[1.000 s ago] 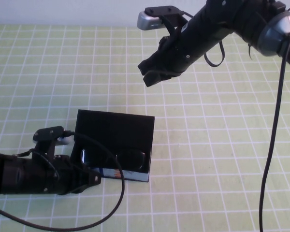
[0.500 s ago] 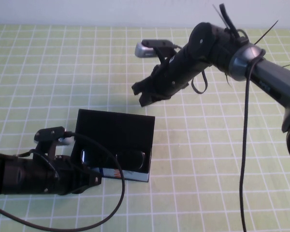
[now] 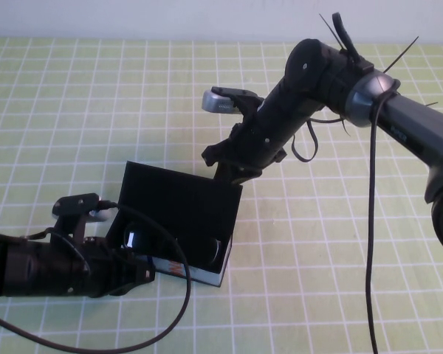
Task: Return glasses to glasses case
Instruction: Close the glasses case
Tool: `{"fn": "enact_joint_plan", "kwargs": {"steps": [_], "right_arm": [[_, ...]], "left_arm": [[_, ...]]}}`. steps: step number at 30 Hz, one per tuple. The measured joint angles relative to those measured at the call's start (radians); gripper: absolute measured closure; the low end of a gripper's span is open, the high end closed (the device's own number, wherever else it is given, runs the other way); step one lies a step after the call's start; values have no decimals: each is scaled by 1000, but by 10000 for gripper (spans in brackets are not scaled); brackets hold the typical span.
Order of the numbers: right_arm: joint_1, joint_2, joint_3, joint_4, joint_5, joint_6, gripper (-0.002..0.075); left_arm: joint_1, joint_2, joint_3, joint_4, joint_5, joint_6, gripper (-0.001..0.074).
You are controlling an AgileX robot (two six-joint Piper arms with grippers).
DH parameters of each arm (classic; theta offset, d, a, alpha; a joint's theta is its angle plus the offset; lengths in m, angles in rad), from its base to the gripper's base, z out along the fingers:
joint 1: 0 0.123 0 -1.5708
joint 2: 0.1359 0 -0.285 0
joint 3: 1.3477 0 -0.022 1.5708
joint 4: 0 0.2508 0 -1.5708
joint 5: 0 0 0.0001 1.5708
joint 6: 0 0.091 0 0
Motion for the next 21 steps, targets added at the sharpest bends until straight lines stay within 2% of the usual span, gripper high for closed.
{"fn": "enact_joint_plan", "kwargs": {"steps": [11, 21], "right_arm": [[5, -33, -2, 66, 11, -34, 737], [139, -133, 68, 71, 17, -48, 737]], "left_arm": [[0, 0, -2, 0, 0, 13, 737], [0, -2, -2, 5, -3, 35, 737]]}}
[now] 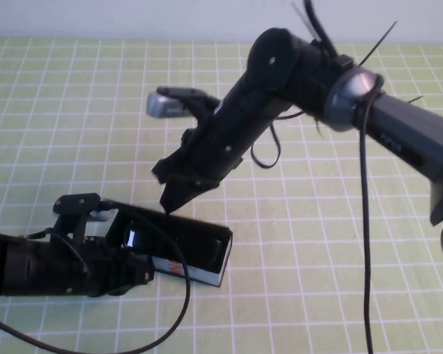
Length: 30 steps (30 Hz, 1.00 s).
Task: Return glasses to glasses case
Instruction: Close the glasses case
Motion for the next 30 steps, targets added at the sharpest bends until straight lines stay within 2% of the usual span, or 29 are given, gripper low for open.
{"fn": "enact_joint_plan", "kwargs": {"steps": [5, 9, 15, 25, 30], "right_arm": [[50, 0, 10, -20, 2, 0, 737], [65, 0, 11, -42, 2, 14, 737], [67, 10, 11, -70, 2, 37, 737], [73, 66, 11, -86, 2, 48, 737], [84, 67, 11, -86, 2, 48, 737]], "left_arm": [[0, -113, 20, 72, -62, -66, 737], [0, -319, 84, 208, -112, -199, 737], [0, -667, 180, 280, -106, -324, 737], [0, -1286, 224, 324, -104, -357, 737], [0, -1512, 224, 336, -145, -362, 737]]}}
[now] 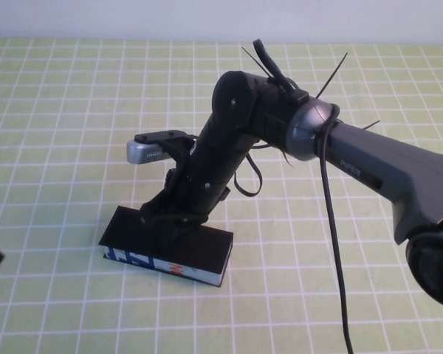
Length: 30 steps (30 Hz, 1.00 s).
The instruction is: Return glasses to glasses case
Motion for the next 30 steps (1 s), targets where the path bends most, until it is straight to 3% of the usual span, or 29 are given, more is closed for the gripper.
{"fn": "enact_joint_plan", "kwargs": {"steps": [5, 11, 20, 30], "right_arm": [[2, -5, 1, -2, 0, 0, 737], [9, -131, 2, -69, 0, 0, 737], [22, -463, 2, -121, 14, 22, 737], [22, -732, 52, -215, 31, 115, 737]], "left_arm": [[0, -112, 2, 122, -18, -26, 737], [0, -122, 67, 330, -92, -213, 737], [0, -122, 349, 349, -386, -242, 737], [0, -122, 370, 336, -399, -227, 737]]}}
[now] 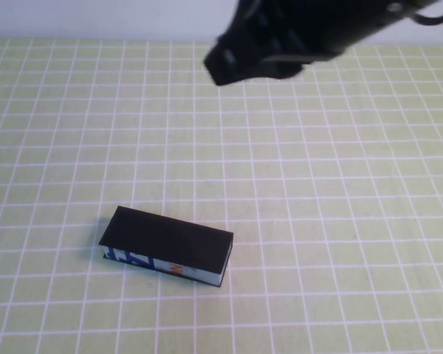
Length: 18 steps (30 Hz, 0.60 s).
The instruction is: Return glasses to glasses case
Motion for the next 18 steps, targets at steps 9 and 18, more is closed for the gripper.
{"fn": "enact_joint_plan", "kwargs": {"steps": [9, 18], "right_arm": [[0, -313, 391, -110, 2, 94, 737], [0, -718, 848, -162, -139, 156, 737]], "left_arm": [[0, 0, 0, -4, 0, 0, 737], [0, 0, 0, -4, 0, 0, 737]]}}
